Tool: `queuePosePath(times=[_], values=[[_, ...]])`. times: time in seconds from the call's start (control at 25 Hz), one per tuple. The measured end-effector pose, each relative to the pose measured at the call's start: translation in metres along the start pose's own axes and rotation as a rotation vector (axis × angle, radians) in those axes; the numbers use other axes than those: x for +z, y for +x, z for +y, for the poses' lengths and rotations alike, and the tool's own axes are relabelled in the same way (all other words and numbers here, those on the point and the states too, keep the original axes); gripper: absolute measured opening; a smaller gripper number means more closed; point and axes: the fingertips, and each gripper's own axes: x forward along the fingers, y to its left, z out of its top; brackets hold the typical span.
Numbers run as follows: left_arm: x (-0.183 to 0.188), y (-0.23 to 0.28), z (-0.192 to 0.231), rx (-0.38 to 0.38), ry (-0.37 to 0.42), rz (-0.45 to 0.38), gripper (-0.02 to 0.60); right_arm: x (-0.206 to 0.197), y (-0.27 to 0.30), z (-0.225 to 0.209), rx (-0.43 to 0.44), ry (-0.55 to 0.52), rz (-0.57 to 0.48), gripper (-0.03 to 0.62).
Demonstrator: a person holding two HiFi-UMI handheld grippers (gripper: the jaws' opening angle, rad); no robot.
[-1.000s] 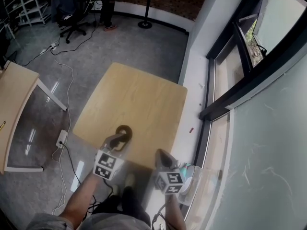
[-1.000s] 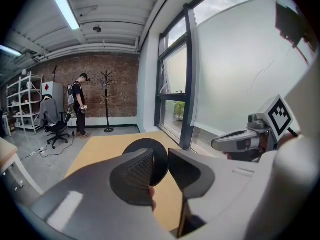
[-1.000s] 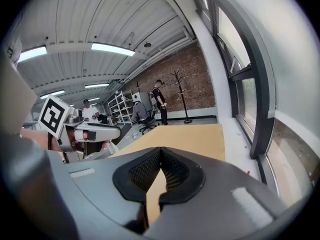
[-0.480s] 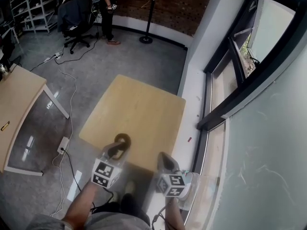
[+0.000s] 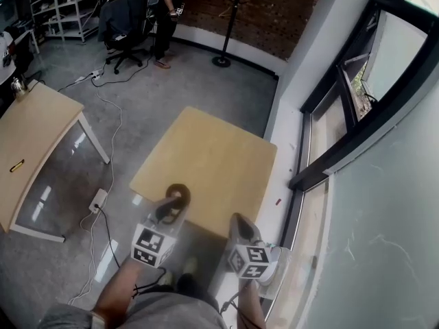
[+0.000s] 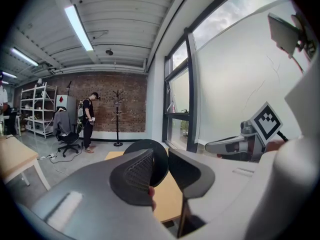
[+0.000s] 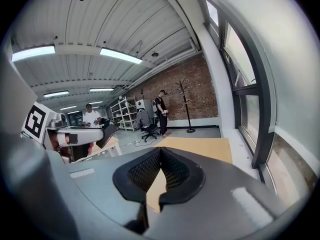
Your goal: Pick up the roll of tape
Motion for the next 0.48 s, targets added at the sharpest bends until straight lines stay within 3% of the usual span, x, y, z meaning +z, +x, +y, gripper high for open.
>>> queuePosePath(times=[0.48], values=[[0.012, -0.066, 0.020, 0.042, -0.012, -0.069, 0.095, 0.017, -0.013, 0.057, 0.038, -0.026, -0.049, 0.014]])
